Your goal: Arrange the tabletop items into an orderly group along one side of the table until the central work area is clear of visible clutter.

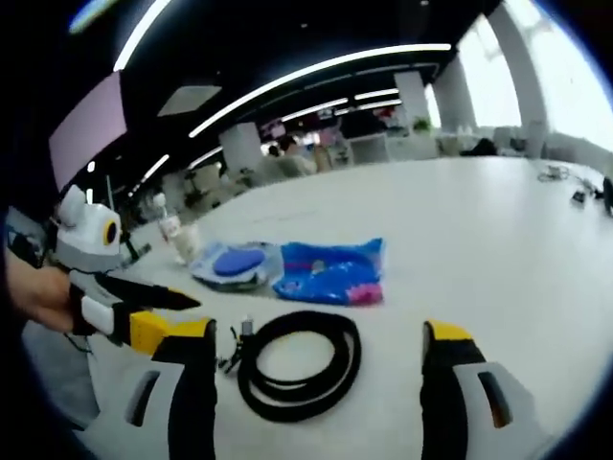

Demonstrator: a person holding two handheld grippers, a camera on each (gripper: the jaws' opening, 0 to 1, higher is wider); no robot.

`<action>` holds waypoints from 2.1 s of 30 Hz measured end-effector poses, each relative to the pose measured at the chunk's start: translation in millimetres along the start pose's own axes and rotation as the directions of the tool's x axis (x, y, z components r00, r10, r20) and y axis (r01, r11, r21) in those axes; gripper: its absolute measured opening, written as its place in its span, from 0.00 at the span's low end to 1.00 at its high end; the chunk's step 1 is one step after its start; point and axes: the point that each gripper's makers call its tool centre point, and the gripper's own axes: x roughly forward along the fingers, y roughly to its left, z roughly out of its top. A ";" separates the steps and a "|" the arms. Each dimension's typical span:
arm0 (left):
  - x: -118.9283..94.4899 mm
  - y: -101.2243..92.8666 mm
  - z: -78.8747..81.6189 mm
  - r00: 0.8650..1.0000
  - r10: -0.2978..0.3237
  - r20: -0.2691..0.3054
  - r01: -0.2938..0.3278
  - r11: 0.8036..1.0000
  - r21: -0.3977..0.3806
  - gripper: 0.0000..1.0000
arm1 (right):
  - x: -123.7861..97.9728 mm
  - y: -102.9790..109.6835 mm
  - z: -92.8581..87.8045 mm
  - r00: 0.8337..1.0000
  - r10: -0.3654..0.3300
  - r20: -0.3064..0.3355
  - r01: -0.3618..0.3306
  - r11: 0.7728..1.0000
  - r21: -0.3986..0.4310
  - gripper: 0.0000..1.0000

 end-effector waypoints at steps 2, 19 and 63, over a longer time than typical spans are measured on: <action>-6.3 3.4 0.0 1.000 0.005 0.008 -0.005 1.000 -0.005 0.91 | -5.3 1.1 -2.0 1.000 -0.002 -0.002 0.002 1.000 -0.001 0.90; -78.1 52.2 5.4 0.990 0.075 0.120 -0.071 0.997 -0.035 0.99 | -41.9 20.4 -11.5 1.000 -0.008 -0.013 0.008 1.000 0.020 1.00; -291.1 150.0 -40.5 0.956 0.219 0.194 -0.219 0.975 -0.023 1.00 | -129.0 115.9 8.7 0.996 -0.087 0.037 0.087 0.996 0.002 1.00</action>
